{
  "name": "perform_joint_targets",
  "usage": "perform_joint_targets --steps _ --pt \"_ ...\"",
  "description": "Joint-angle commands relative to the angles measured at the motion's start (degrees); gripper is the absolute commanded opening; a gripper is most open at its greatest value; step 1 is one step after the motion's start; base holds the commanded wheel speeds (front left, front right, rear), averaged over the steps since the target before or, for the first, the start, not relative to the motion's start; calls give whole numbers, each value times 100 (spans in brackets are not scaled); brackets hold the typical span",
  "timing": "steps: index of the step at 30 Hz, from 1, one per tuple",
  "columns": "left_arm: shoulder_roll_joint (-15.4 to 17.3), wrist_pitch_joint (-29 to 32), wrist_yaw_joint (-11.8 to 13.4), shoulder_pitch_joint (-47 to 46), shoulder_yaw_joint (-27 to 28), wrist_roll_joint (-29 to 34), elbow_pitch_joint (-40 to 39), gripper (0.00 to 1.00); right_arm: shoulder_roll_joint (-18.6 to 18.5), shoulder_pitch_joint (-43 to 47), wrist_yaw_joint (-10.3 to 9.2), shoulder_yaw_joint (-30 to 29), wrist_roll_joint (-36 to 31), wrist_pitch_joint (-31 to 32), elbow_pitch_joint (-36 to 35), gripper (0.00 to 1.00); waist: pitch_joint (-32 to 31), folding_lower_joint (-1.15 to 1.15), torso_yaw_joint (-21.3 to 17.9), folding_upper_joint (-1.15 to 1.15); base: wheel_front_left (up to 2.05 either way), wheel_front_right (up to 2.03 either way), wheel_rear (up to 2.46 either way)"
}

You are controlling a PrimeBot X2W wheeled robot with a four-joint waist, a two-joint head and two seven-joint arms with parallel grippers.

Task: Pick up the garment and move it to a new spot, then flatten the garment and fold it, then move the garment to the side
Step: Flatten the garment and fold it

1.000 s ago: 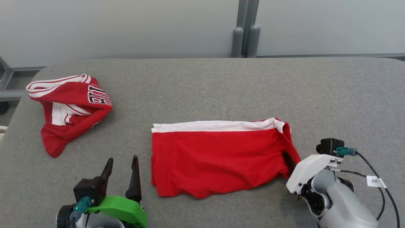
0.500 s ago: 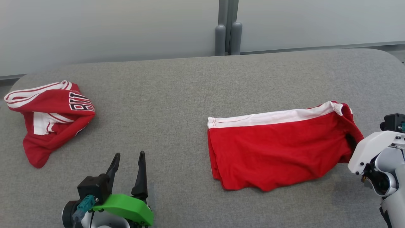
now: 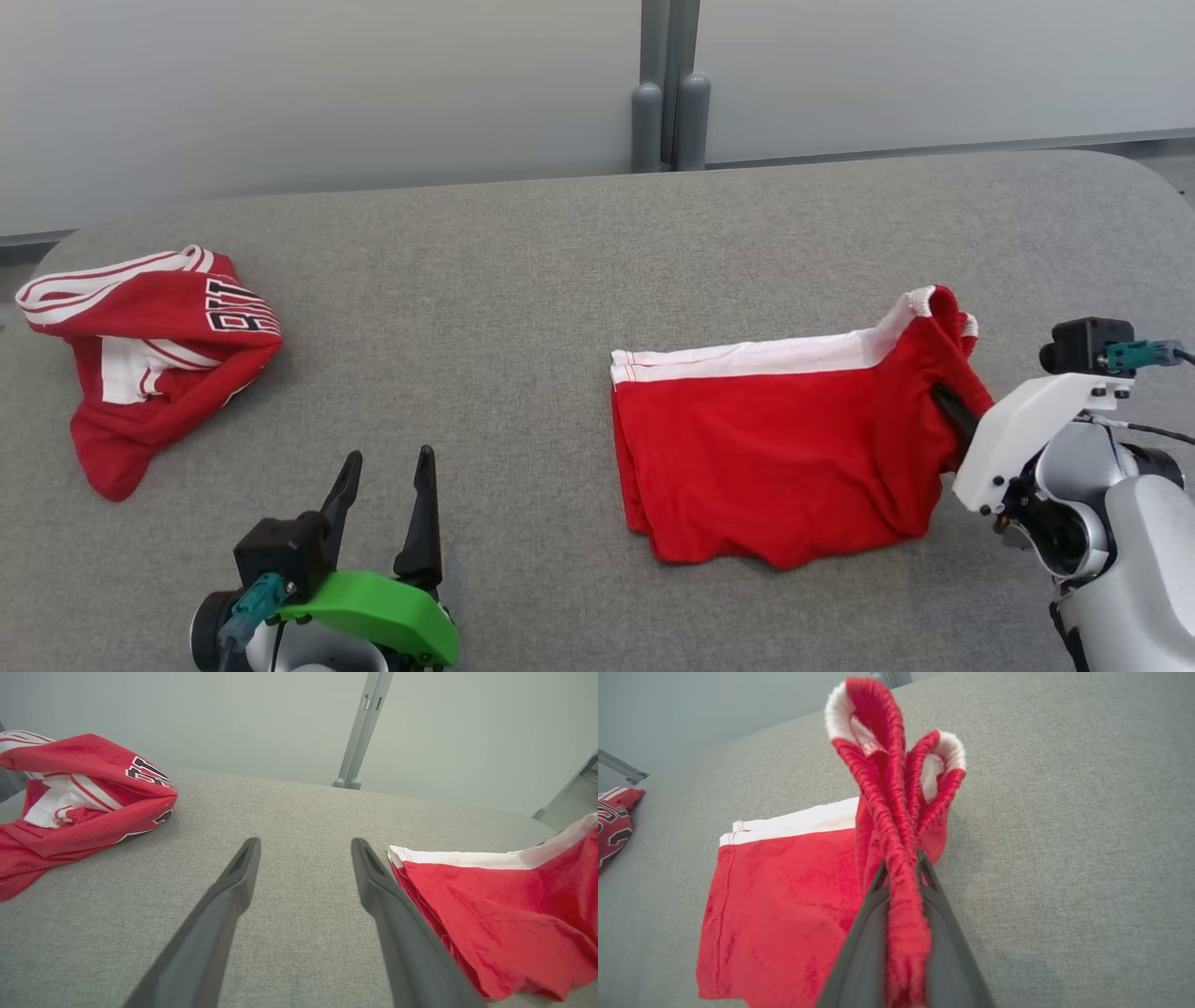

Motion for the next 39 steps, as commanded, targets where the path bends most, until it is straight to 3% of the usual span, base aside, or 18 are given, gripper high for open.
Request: perform_joint_targets --steps 1,8,13,19,35,36,38,39 --pt "-14 -6 -14 -31 -10 -35 27 100 70 124 0 47 22 101 -208 0 -43 0 36 24 0 0 0" --pt "-14 19 -21 25 -50 -64 2 100 502 371 0 377 -4 463 -846 0 -168 0 140 24 0 0 0" --pt "-16 24 -52 38 -72 -67 15 100 717 370 0 657 -143 558 -843 0 -229 0 229 24 0 0 0" --pt "-55 22 -66 23 -109 -62 2 100 815 183 1 910 -298 464 -473 0 -238 0 358 24 0 0 0" --pt "-239 -24 -203 -130 -195 -47 187 100 835 -546 0 1600 -465 -180 1327 0 -173 0 781 24 0 0 0" --pt "-244 -30 -208 -124 -191 -43 201 100 835 -588 0 1629 -472 -224 1412 10 -167 0 791 24 0 0 0" --pt "-259 -40 -216 -127 -192 -42 222 100 835 -657 0 1697 -467 -303 1563 59 -163 0 804 24 0 0 0" --pt "-263 -44 -220 -127 -189 -43 231 100 835 -693 0 1753 -473 -340 1614 99 -164 0 807 24 0 0 0"
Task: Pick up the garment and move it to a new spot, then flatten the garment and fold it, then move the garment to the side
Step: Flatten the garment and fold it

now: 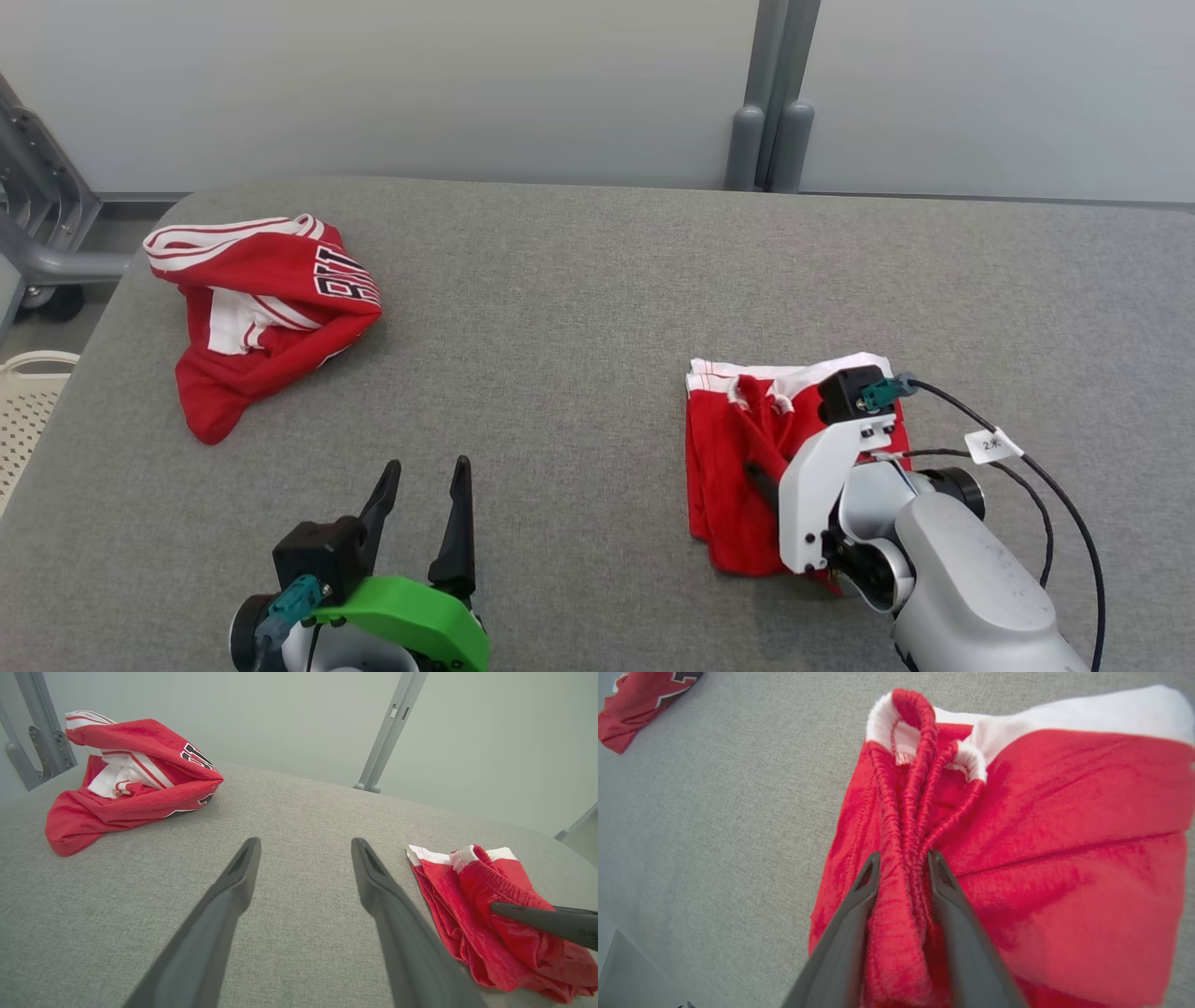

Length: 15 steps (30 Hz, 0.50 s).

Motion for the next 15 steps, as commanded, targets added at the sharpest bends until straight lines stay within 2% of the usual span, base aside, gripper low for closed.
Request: perform_joint_targets --steps 1,8,15 --pt "-12 -39 -26 -66 12 1 28 100 -9 -80 0 59 -13 -65 46 100 -2 0 -1 24 0 0 0" --pt "-25 -48 -43 -45 54 -20 69 100 -11 -164 0 442 186 -245 127 100 -21 0 -67 24 0 0 0" --pt "-25 -56 -20 -25 81 -9 75 100 -13 -141 0 813 498 -388 -127 100 -54 0 -199 24 0 0 0"
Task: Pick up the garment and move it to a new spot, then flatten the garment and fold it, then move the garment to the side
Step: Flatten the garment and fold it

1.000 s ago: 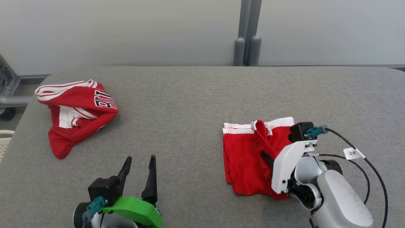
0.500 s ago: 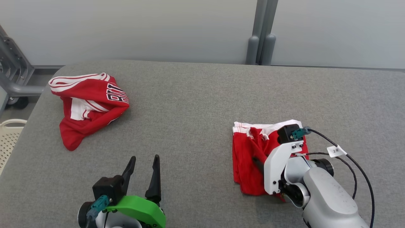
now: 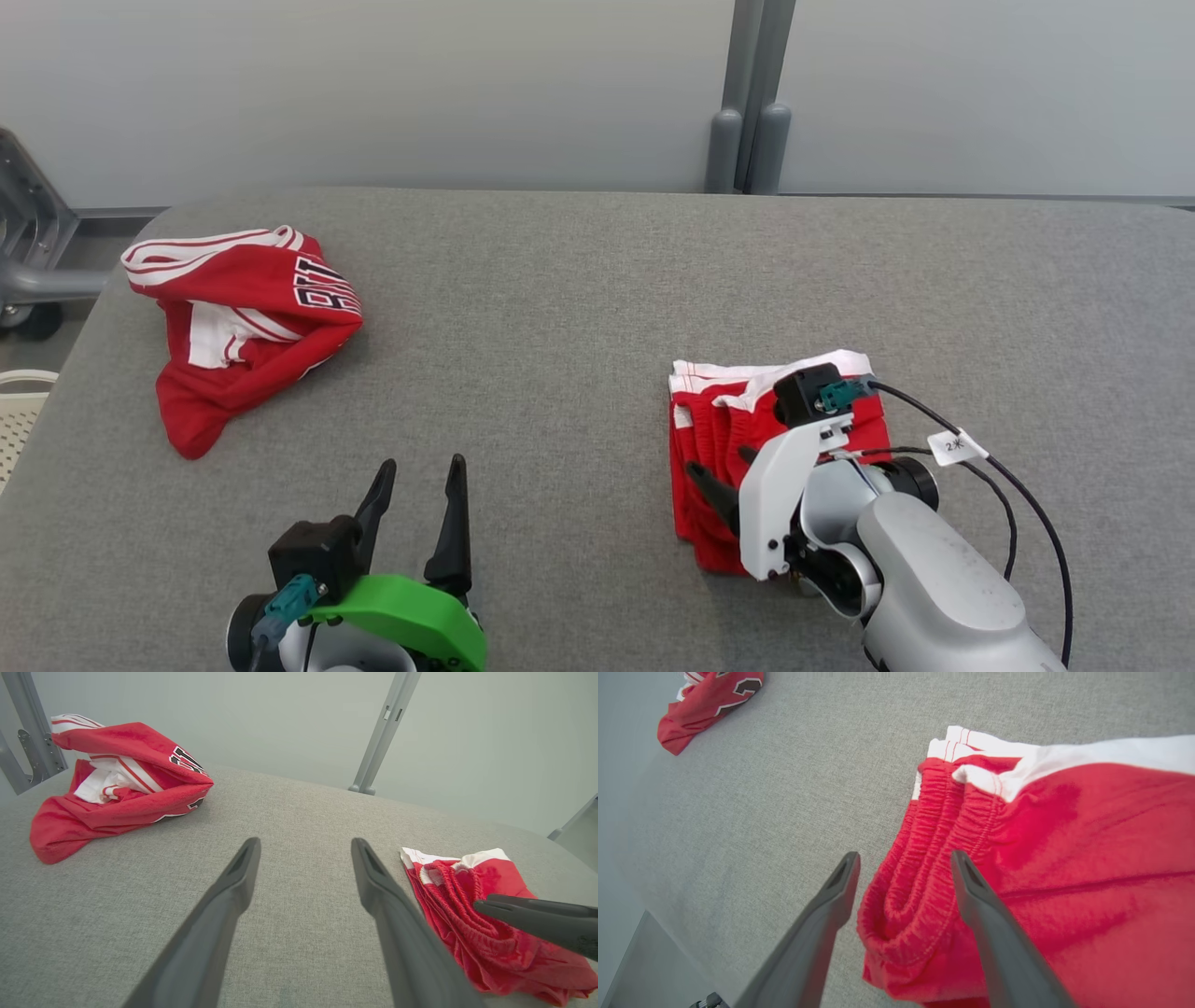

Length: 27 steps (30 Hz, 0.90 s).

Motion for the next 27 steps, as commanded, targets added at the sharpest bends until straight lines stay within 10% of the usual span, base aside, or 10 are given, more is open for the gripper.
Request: perform_joint_targets --steps 1,27 --pt "26 -13 12 -17 25 -10 -11 100 -18 -20 0 28 26 -48 -64 100 -20 0 -40 24 0 0 0" --pt "202 34 230 88 48 54 -335 100 -383 462 0 -1791 -1102 120 -993 100 -77 0 -463 24 0 0 0"
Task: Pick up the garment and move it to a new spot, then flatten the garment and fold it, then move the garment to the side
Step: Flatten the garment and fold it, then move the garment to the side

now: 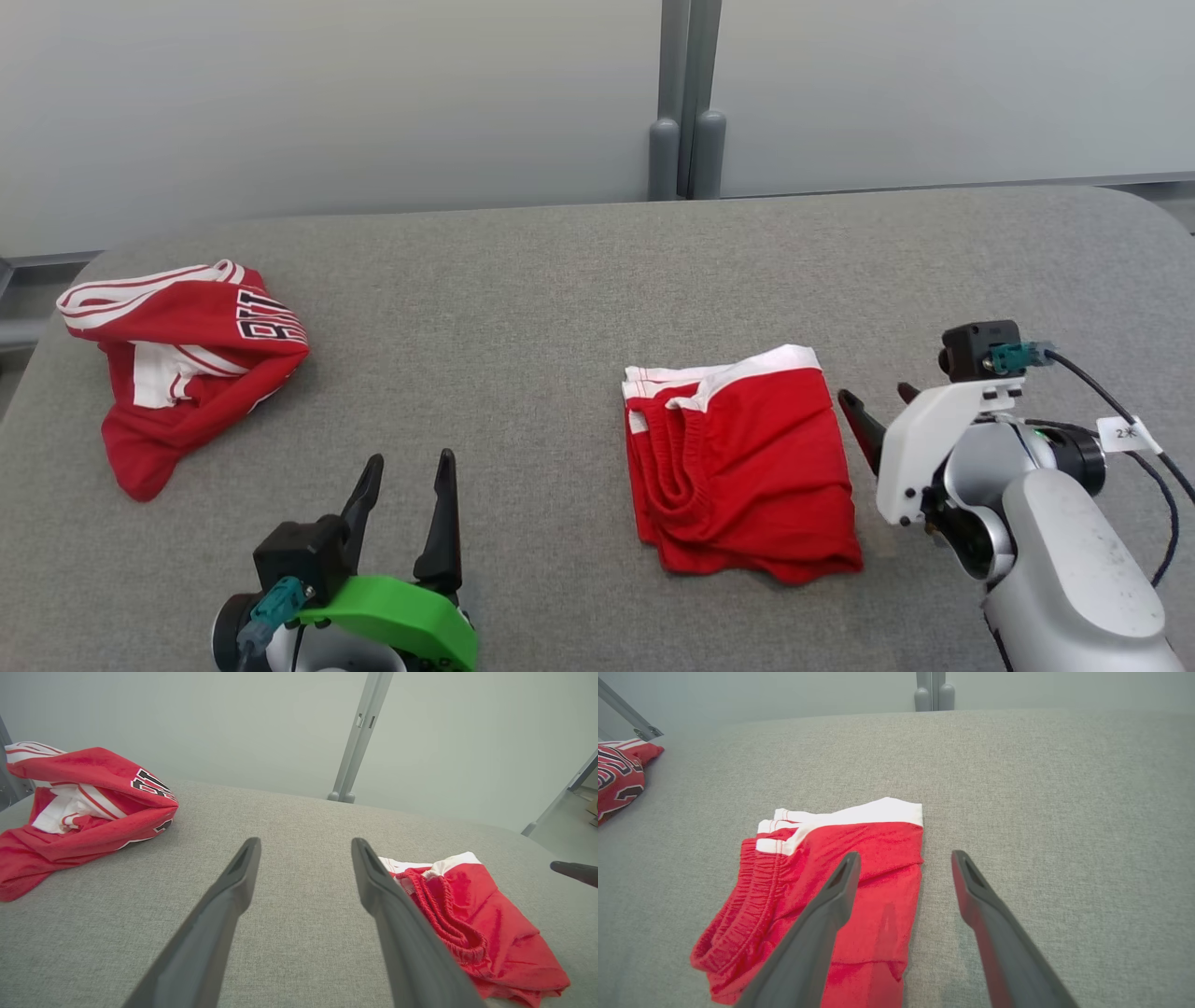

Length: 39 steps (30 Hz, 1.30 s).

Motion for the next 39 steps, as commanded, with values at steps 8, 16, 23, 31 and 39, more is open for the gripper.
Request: perform_joint_targets --steps 8,16,23,31,39 --pt "72 34 73 -81 2 59 -104 100 -164 355 0 -432 143 396 102 100 274 0 179 24 0 0 0" --pt "70 41 70 -226 -2 94 -108 100 -69 57 0 -522 237 489 515 100 515 0 414 24 0 0 0" --pt "75 38 56 -260 0 107 -97 100 -34 -241 0 -517 286 580 958 100 602 0 553 24 0 0 0" --pt "87 14 70 -267 16 107 -119 100 -7 -465 0 -388 417 651 1371 40 655 0 605 24 0 0 0" --pt "112 21 85 -253 5 110 -116 100 -104 -594 0 -202 574 433 1461 0 652 0 464 24 0 0 0"
